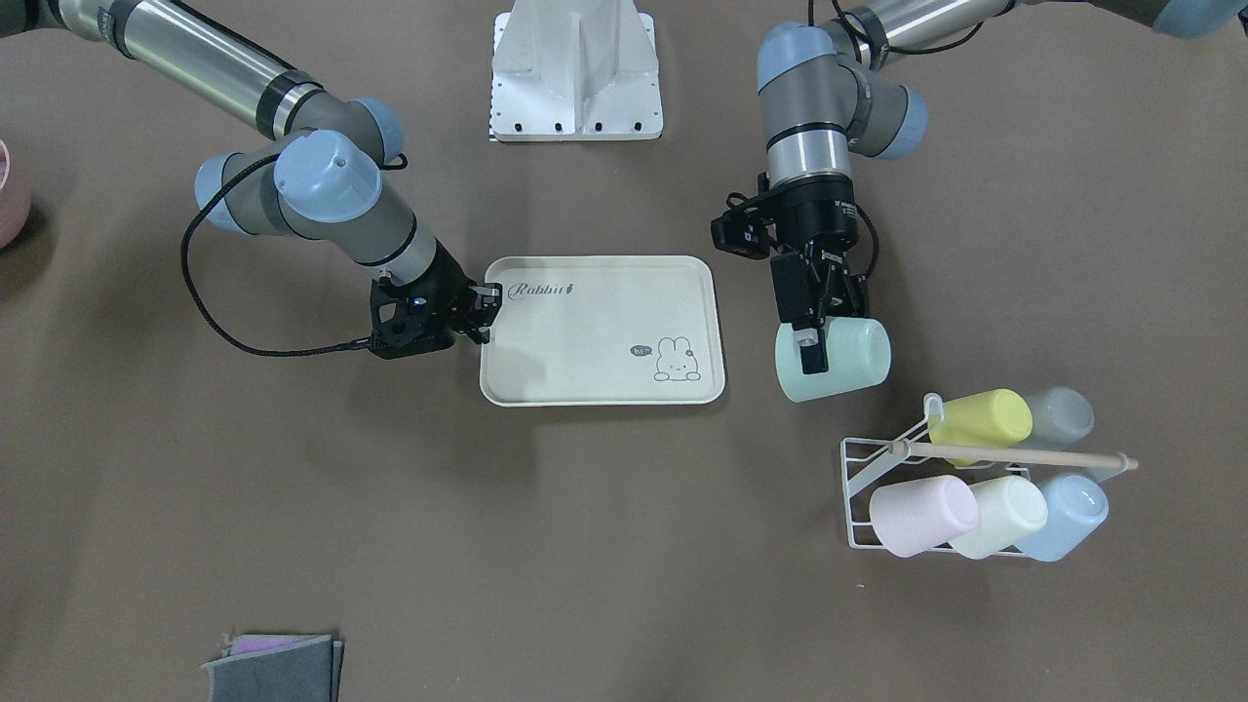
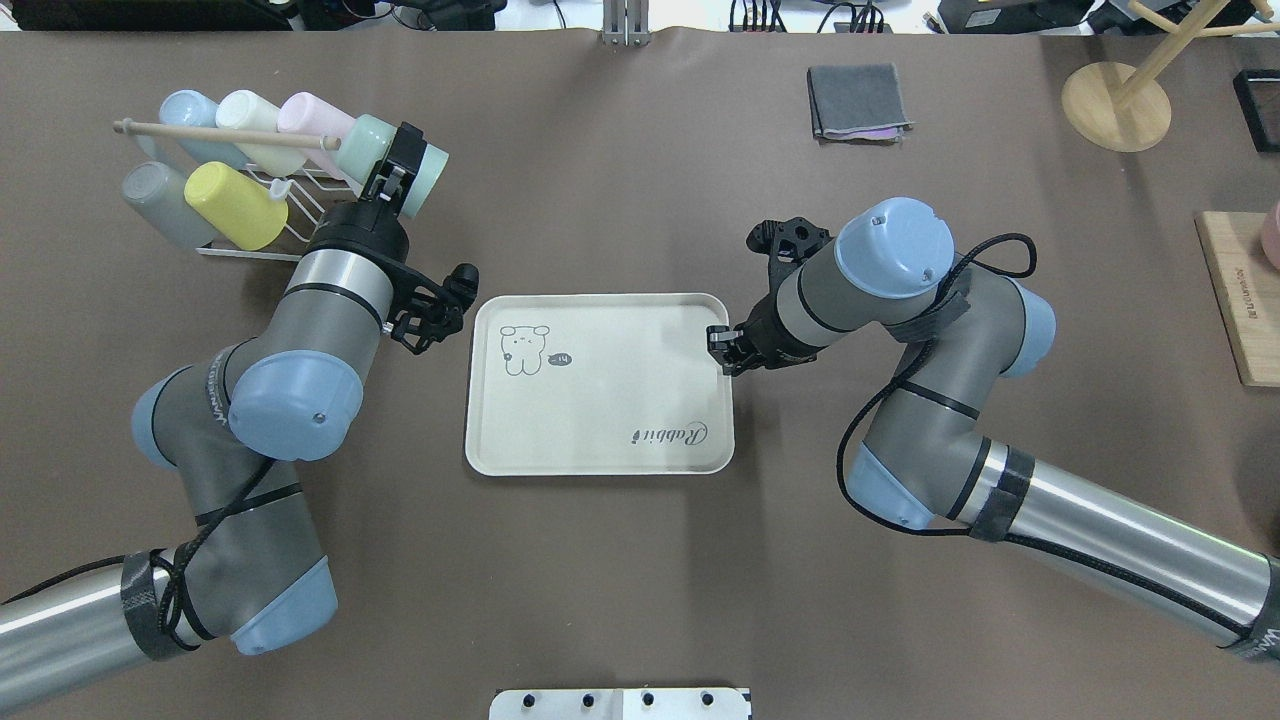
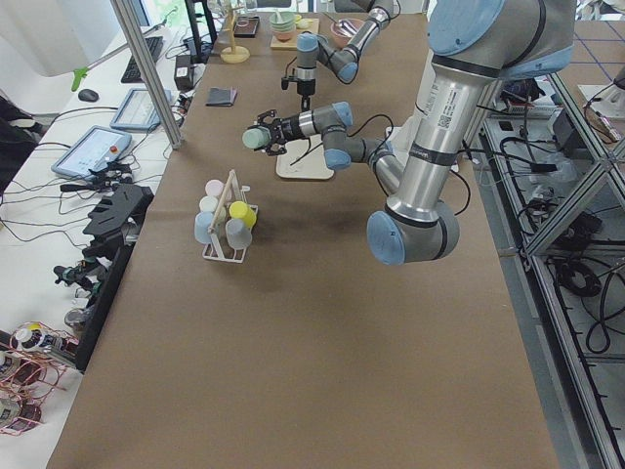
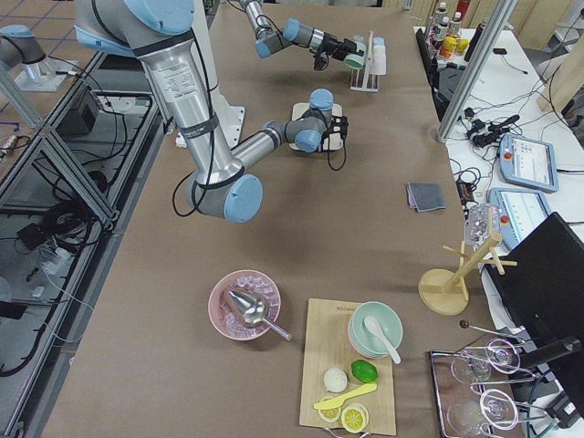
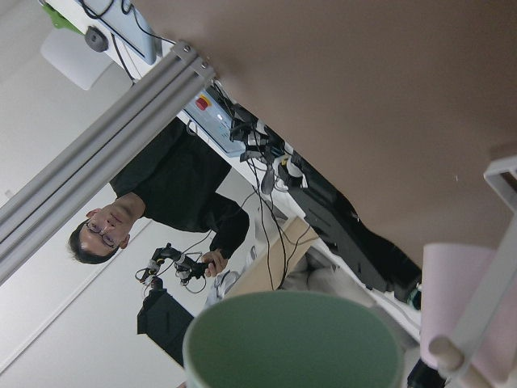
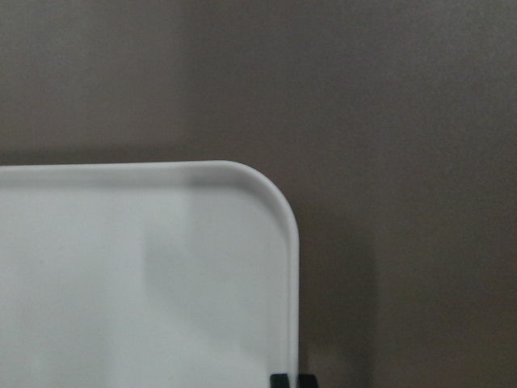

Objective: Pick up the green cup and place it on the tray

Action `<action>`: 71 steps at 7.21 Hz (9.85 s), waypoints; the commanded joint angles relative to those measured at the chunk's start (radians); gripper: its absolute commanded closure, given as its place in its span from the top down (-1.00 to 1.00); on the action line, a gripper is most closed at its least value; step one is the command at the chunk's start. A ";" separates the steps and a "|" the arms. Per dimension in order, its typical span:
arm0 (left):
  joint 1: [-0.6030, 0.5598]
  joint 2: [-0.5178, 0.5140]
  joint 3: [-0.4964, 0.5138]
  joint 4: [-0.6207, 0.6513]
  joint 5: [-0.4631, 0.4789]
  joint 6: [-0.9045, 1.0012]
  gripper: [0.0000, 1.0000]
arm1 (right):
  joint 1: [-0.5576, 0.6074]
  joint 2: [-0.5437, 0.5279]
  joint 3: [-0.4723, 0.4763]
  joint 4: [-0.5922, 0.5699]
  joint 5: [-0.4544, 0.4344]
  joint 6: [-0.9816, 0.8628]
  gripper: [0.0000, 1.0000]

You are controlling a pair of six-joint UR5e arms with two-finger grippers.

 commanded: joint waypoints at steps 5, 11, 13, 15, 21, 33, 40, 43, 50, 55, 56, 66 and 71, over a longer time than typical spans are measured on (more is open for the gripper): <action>0.010 -0.125 0.186 -0.366 -0.514 -0.968 -0.90 | 0.127 -0.090 0.007 -0.011 0.076 -0.097 0.99; 0.057 -0.189 0.477 -0.925 -0.737 -1.375 -0.91 | 0.401 -0.246 0.149 -0.402 0.129 -0.661 0.99; 0.059 -0.202 0.515 -0.922 -0.784 -1.429 -0.88 | 0.516 -0.354 0.180 -0.439 0.129 -0.876 0.99; 0.057 -0.199 0.543 -0.916 -0.783 -1.457 -0.81 | 0.625 -0.510 0.235 -0.439 0.130 -1.025 0.99; 0.057 -0.209 0.546 -0.861 -0.782 -1.454 0.28 | 0.905 -0.606 0.228 -0.660 0.190 -1.375 0.99; 0.001 -0.240 0.314 -0.577 -0.782 -1.592 0.96 | 0.914 -0.609 0.228 -0.652 0.195 -1.372 1.00; -0.551 -0.334 0.169 0.433 -1.244 -1.563 0.96 | 0.914 -0.609 0.234 -0.649 0.199 -1.372 1.00; -0.803 -0.250 0.265 0.698 -1.436 -1.279 0.96 | 0.916 -0.604 0.243 -0.649 0.201 -1.369 1.00; -1.038 0.478 0.048 0.685 -1.595 -1.230 0.96 | 0.919 -0.608 0.251 -0.649 0.199 -1.362 1.00; -1.139 0.480 0.105 0.627 -1.585 -1.228 0.96 | 0.919 -0.611 0.249 -0.649 0.201 -1.362 1.00; -1.139 0.478 0.105 0.619 -1.584 -1.230 0.96 | 0.919 -0.611 0.249 -0.649 0.201 -1.362 1.00; -1.145 0.479 0.112 0.605 -1.587 -1.231 0.96 | 0.919 -0.611 0.249 -0.649 0.201 -1.360 1.00; -1.145 0.479 0.112 0.607 -1.585 -1.231 0.96 | 0.919 -0.611 0.249 -0.649 0.203 -1.360 1.00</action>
